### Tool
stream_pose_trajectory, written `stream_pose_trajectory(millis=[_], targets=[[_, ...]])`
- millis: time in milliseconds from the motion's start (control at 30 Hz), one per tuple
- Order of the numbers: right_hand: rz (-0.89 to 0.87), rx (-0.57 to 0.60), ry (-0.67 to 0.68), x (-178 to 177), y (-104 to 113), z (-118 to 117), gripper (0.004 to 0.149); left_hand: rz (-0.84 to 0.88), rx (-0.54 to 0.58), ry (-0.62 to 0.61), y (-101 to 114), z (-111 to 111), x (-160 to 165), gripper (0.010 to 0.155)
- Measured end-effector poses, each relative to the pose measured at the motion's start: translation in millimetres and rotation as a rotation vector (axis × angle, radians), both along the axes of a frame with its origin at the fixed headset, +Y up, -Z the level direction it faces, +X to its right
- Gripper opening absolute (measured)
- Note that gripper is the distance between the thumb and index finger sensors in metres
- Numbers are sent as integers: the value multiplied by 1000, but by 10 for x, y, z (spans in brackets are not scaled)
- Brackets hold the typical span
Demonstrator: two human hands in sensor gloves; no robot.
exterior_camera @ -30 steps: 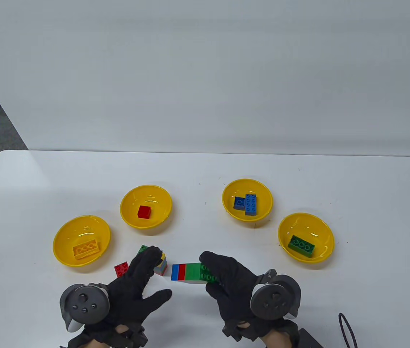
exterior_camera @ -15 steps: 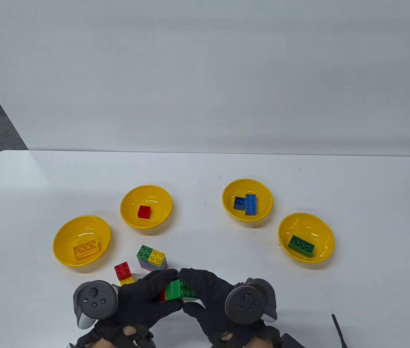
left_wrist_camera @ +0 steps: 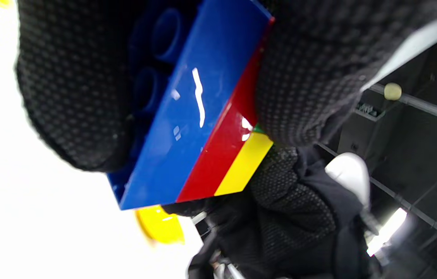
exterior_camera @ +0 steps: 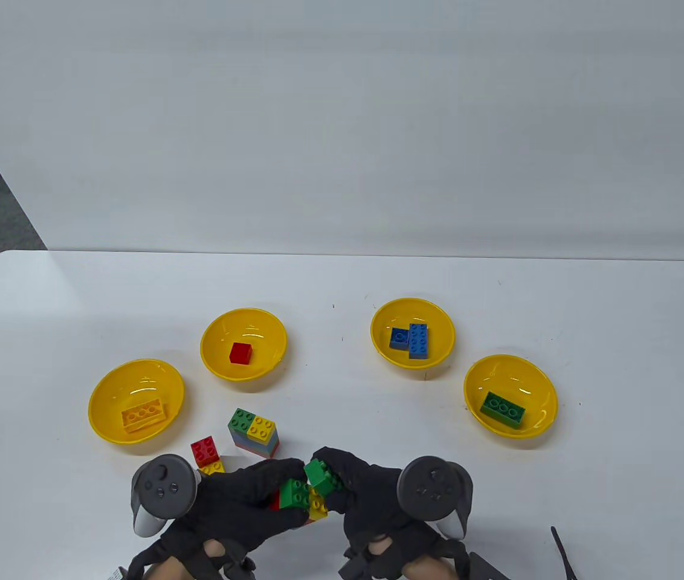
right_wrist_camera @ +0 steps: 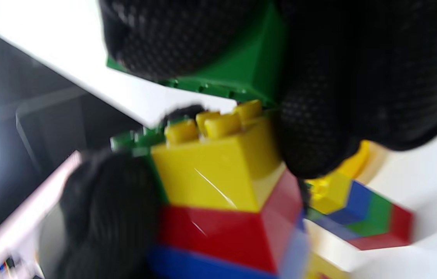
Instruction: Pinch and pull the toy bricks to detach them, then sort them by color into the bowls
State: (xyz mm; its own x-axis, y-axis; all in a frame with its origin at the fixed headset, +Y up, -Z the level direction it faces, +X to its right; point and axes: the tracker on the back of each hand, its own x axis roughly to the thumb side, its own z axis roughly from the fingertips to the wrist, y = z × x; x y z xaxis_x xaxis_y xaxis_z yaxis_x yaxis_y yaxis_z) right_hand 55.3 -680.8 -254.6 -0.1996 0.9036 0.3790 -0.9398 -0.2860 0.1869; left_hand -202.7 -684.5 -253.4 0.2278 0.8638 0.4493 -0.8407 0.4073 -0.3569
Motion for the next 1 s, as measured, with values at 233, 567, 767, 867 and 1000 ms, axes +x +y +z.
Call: stream_pose_trajectory(millis=[233,567,767,867,1000], targets=[[146,156,-256,687,479,-310,63,25,-54,49,-45,-14,-101,72],[760,55,-634,1794,424,-1005,63,-114,-60,109,0,-40,-139,71],[1037,-109,-703,2082,-24,-1241,61,-189,-34,93,1,-21,-118,70],[1026,-150,-709,2154,-179,-1291,61,-268,-26,121,-17,-15,-107,70],[997,-133,-736,2182,-249,-1268,62,-204,-36,97,-32,-28,-75,71]])
